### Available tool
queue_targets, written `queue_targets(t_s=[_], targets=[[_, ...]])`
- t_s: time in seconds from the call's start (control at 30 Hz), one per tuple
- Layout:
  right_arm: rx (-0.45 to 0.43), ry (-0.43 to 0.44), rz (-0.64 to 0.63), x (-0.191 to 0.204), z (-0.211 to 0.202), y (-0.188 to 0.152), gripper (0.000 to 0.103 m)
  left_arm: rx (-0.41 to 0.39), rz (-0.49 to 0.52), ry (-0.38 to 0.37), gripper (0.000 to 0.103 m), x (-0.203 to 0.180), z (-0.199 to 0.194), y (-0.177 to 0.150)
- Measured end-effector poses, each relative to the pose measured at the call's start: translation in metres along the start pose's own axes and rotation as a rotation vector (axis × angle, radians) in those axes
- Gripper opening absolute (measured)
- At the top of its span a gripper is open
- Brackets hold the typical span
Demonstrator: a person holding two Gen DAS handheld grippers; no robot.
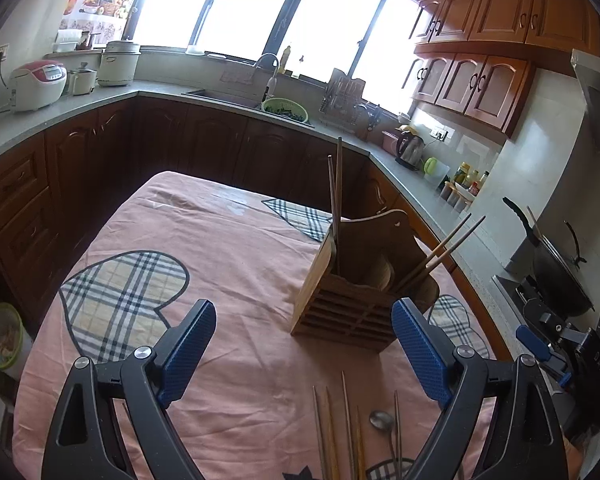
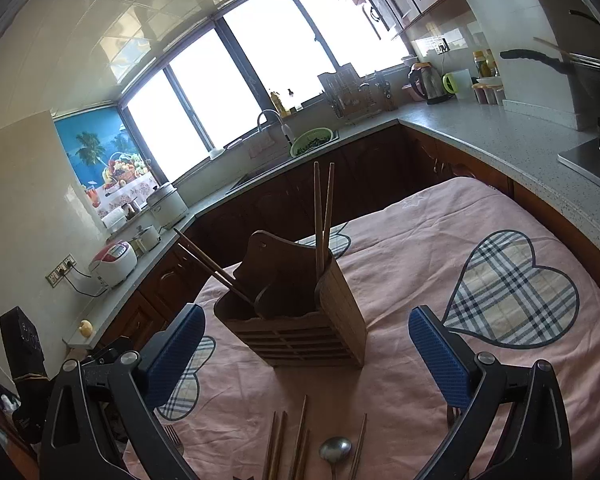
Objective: Organize utensils
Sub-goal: 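Withdraw the open left gripper from the holder, then lower the open left gripper toward the chopsticks lying on the cloth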
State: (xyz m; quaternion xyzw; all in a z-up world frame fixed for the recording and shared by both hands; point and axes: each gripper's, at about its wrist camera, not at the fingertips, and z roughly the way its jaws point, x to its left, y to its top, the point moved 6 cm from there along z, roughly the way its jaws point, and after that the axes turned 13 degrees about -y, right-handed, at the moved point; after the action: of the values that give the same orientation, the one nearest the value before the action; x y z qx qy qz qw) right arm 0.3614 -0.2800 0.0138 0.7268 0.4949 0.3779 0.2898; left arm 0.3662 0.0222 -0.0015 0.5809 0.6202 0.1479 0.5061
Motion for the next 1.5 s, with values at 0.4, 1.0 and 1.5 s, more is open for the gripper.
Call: queue_targets(t_s=[0.4, 1.0, 1.5], targets=[[0.047, -0.026, -0.008, -0.013, -0.027, -0.043, 0.103, 0.058, -0.039, 0.007, 0.09, -0.001, -0.03, -0.036], [0.136, -0.077, -0.031, -0.029, -0.025, -0.093, 0.103, 0.166, -0.044, 0.056, 0.09, 0.0, -0.015, -0.065], [0.173, -0.082, -0.029, -0.037, -0.003, -0.094, 0.101, 0.304, 0.055, -0.001, 0.064, -0.021, 0.036, -0.072]])
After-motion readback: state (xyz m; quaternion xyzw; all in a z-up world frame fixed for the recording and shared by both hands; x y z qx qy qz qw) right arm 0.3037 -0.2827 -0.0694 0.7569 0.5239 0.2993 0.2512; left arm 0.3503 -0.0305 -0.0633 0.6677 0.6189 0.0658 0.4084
